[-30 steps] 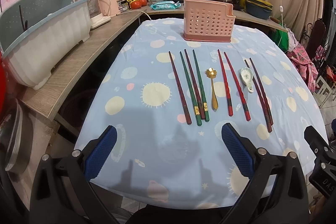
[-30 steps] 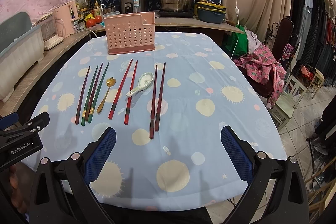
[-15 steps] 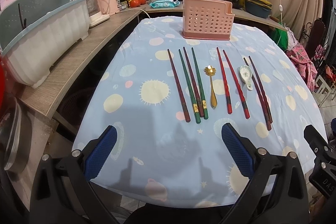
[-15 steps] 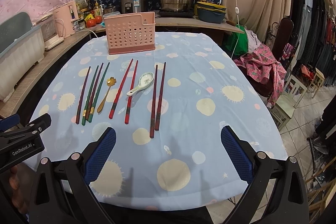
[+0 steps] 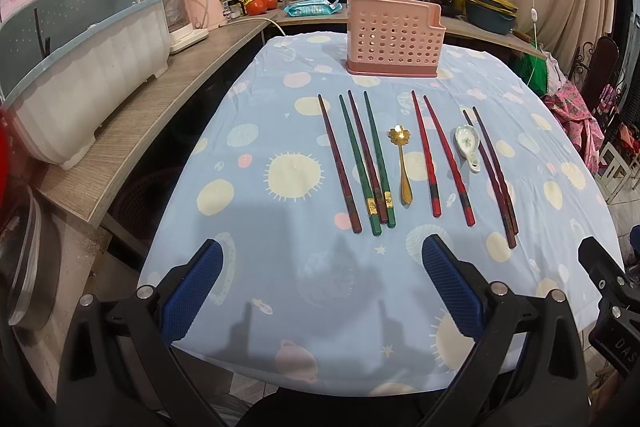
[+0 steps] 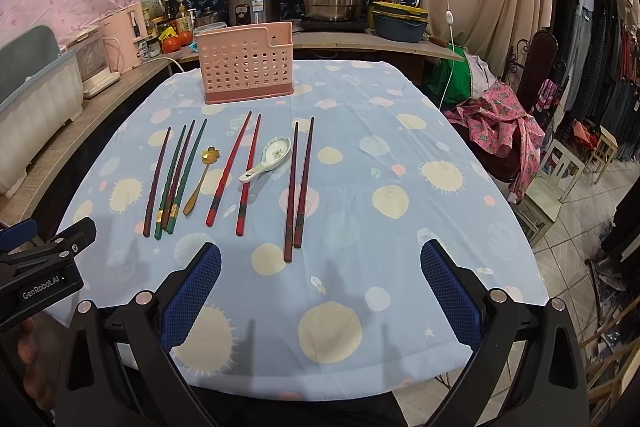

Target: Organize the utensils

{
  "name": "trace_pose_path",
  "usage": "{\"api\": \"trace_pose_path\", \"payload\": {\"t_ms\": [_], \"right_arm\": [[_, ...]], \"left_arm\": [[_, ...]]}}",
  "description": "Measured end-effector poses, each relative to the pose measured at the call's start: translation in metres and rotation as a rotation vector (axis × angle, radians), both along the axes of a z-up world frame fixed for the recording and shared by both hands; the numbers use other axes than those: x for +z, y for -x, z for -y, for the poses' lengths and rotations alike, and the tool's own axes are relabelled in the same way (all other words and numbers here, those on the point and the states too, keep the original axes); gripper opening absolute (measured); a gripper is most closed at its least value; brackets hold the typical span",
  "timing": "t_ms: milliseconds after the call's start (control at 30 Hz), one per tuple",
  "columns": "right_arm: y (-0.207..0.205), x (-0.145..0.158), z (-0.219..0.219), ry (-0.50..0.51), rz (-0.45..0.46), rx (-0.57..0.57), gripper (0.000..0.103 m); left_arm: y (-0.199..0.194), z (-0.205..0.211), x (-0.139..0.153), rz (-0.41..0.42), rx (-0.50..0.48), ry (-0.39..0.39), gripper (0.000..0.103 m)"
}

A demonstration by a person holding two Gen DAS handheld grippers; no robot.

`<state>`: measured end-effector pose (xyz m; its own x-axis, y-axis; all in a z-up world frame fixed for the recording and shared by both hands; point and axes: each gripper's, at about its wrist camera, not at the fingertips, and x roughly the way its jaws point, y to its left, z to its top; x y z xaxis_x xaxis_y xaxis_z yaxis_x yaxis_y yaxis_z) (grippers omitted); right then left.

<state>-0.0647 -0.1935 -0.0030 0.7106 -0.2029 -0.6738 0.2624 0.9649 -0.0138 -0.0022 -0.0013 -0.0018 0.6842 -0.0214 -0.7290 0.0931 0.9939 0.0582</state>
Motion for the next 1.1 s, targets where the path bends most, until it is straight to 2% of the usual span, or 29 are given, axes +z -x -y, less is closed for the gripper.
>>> {"api": "trace_pose_path", "payload": {"t_ms": [1100], "right_arm": [[-0.0014,0.0011,-0.0014,0.008,0.009,0.002,0.096]], "left_arm": [[0.0002,0.0025,0.0006,0.000,-0.002,0.000,0.095]]}}
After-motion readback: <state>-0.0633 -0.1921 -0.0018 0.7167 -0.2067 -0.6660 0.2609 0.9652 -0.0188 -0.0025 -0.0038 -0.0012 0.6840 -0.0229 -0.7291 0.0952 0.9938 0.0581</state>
